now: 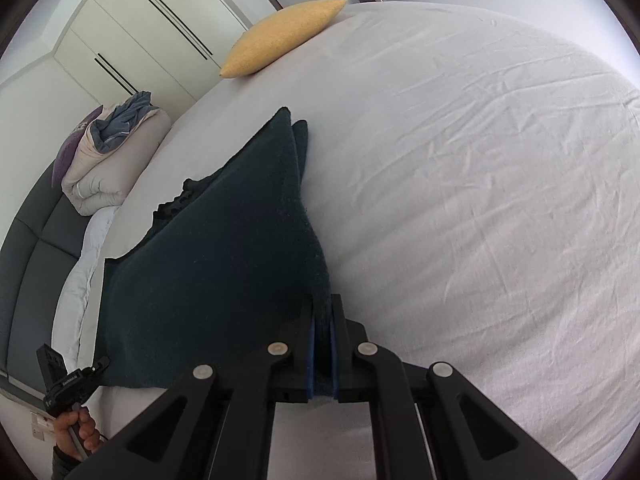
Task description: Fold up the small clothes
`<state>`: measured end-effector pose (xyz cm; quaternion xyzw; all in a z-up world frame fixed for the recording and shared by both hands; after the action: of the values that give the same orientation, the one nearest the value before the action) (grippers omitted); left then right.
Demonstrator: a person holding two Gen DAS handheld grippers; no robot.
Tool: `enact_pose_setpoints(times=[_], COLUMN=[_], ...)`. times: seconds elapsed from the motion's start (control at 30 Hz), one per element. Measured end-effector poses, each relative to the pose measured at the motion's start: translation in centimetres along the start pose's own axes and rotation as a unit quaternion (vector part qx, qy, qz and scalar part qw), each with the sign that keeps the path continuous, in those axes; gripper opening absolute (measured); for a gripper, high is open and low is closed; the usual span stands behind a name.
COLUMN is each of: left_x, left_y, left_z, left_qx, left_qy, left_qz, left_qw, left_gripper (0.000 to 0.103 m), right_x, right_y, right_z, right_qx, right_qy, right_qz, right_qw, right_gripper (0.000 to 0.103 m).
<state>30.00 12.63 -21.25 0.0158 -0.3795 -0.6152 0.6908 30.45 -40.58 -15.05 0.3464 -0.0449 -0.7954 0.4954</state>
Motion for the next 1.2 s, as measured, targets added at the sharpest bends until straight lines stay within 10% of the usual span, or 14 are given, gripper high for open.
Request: enact_pose_setpoints(times=[1.0,1.2], left_x=[-1.4,-0.5], left_y=[-1.6,-0.5], left_z=[0.1,4.0], left_qx=[0.012,0.032], left_qy=[-0.033,0.064], left_qz=[0.049,0.047], left_qw=[0.9982,0.9963], left_gripper=[0.006,0.007], right_x=[1.1,0.9], right_y=[-1.4,-1.6], right_z=[0.4,3.3], right_qx=[0.007,0.037], right_qy=[0.009,-0.027], right_qz=[0.005,0.013], right_qw=[1.0,0.999], right_gripper=[0.007,0.038])
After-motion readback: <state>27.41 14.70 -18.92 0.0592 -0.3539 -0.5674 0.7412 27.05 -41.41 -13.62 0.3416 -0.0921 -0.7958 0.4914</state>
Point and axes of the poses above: each gripper's, at about its wrist camera, not at the fingertips, and z roughly against the way its jaws point, x to its right, y to its top, the point moved 2 cm from there along -z, roughly the way its jaws point, and after that the axes turned 8 degrees about -z, right-handed, at the moved point
